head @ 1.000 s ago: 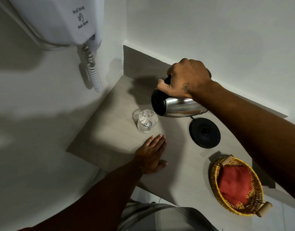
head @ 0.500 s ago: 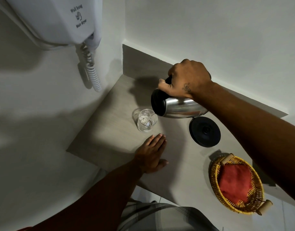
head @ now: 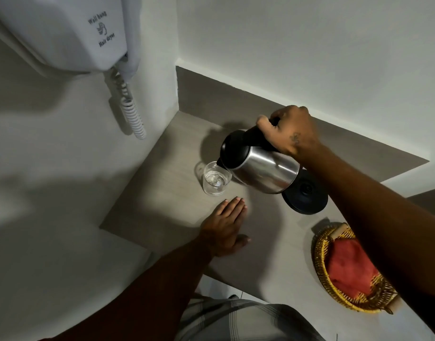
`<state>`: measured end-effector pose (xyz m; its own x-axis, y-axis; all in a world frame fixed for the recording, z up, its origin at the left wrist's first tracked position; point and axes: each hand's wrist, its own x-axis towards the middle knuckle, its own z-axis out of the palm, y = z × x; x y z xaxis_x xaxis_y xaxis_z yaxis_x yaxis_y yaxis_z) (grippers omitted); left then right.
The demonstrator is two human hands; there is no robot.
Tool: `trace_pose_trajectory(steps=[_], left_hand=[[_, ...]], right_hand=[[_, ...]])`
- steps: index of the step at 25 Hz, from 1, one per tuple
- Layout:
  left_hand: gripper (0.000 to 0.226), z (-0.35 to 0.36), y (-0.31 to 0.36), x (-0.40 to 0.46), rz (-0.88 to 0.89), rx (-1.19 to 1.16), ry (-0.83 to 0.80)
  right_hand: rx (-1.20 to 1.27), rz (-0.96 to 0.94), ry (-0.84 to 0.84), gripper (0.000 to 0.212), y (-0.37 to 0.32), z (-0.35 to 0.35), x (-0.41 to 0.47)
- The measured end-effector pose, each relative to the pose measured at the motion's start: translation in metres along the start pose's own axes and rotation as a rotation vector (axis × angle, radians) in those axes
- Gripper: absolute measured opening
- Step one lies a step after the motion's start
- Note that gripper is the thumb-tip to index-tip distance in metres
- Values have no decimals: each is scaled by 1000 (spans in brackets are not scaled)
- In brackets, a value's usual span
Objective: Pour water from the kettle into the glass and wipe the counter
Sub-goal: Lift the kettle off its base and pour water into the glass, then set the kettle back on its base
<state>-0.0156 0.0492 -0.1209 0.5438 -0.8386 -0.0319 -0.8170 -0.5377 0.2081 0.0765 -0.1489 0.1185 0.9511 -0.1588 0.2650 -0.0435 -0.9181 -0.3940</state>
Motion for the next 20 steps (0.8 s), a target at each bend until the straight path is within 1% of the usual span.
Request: trace_pose_trajectory(steps=[3, 6, 8, 11, 15, 17, 20], left_hand=[[89, 2, 0, 0, -1, 15, 5], [89, 6, -1, 2, 8, 9, 11], [89, 7, 1, 5, 2, 13, 15], [89, 8, 0, 6, -6, 25, 24], [89, 11, -1, 7, -2, 51, 15], [90, 13, -1, 8, -9, 49, 8], [90, 16, -3, 9, -3, 14, 8]], right_hand=[[175, 255, 113, 51, 35, -1, -15], [446, 567, 332, 45, 85, -9, -48], [578, 692, 458, 38, 117, -14, -75], [662, 727, 615, 32, 150, -18, -104], [672, 760, 760, 36, 186, -19, -114], [678, 775, 784, 37, 201, -17, -115], [686, 796, 769, 37, 219, -10, -125]])
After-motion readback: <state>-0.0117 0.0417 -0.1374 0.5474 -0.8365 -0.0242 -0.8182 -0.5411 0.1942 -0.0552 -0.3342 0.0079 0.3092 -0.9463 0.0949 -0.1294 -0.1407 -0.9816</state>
